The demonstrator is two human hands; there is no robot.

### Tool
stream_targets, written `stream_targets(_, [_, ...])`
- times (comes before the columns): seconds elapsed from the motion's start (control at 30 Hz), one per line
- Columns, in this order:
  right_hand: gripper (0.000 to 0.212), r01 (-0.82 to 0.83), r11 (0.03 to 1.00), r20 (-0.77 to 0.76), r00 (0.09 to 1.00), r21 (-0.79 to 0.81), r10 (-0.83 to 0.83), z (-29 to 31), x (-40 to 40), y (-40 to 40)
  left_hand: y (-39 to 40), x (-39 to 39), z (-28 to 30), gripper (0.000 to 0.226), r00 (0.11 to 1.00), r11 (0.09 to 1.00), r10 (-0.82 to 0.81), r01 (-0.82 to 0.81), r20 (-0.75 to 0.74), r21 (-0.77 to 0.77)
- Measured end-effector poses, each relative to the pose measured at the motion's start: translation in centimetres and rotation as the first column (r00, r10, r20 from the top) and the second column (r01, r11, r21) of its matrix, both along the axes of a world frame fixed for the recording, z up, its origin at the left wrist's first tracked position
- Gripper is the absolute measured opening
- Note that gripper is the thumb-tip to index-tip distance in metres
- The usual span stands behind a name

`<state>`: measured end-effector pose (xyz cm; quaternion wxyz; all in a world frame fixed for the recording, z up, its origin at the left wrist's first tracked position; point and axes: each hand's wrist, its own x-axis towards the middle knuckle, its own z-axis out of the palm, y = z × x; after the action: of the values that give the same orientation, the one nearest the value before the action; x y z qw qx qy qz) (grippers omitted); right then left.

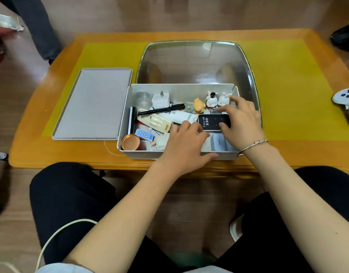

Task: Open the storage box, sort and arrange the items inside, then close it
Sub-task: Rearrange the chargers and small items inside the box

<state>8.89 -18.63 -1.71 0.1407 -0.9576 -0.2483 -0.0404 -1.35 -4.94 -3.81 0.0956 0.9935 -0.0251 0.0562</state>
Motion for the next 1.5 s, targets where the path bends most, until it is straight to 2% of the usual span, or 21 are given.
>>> stream_targets(0.13, [0.037, -0.087, 0.996, -0.017, 0.996, 0.021, 0.088, -0.2, -0.5, 2.1, 2.7, -0.6, 1.1, 0.040, 0.971, 0.978, 0.207, -0.201, 0.120, -0.055])
stream_targets(0.23, [0.036, -0.138, 0.990, -0.072, 0.988, -0.009, 0.137, -0.4, -0.6, 3.9, 5.2, -1.2, 1.5, 0.033, 0.918, 0.929, 0.369, -0.360, 0.145, -0.084])
stream_targets(0.47, [0.030, -0.220, 0.974, -0.150, 0.966, -0.046, 0.211, -1.2, -0.5, 7.7, 10.8, -2.8, 1.0, 0.035, 0.778, 0.783, 0.618, -0.596, 0.113, -0.180])
stream_targets(0.6, [0.032, -0.242, 0.968, -0.175, 0.958, -0.062, 0.228, -1.5, -0.3, 9.5, 10.9, -2.9, 0.3, 0.045, 0.766, 0.740, 0.642, -0.607, 0.037, -0.290])
stream_targets(0.8, [0.041, -0.249, 0.967, -0.148, 0.960, -0.059, 0.238, -2.0, 0.4, 11.7, 10.5, -3.1, -0.9, 0.052, 0.738, 0.702, 0.674, -0.635, 0.014, -0.321])
stream_targets(0.93, [0.043, -0.163, 0.987, -0.137, 0.977, 0.006, 0.163, -1.7, 1.4, 13.8, 10.4, -2.9, -1.2, 0.060, 0.725, 0.691, 0.688, -0.665, -0.021, -0.283])
stream_targets(1.07, [0.056, -0.051, 0.995, -0.139, 0.990, -0.083, 0.039, -1.6, 2.5, 15.9, 10.6, -2.7, -1.4, 0.066, 0.706, 0.674, 0.707, -0.687, -0.034, -0.272])
stream_targets(1.2, [0.065, 0.010, 0.996, -0.180, 0.983, -0.087, -0.026, -2.0, 2.5, 17.6, 10.6, -2.6, -1.7, 0.069, 0.701, 0.672, 0.713, -0.696, -0.035, -0.255])
stream_targets(1.33, [0.063, 0.049, 0.996, -0.205, 0.977, -0.078, -0.064, -2.1, 2.7, 18.2, 10.6, -2.5, -1.8, 0.070, 0.700, 0.672, 0.714, -0.696, -0.031, -0.251])
stream_targets(1.5, [0.045, 0.001, 1.000, -0.238, 0.971, -0.003, -0.002, -2.5, 2.7, 17.9, 10.7, -2.5, -2.0, 0.070, 0.699, 0.671, 0.714, -0.697, -0.033, -0.252])
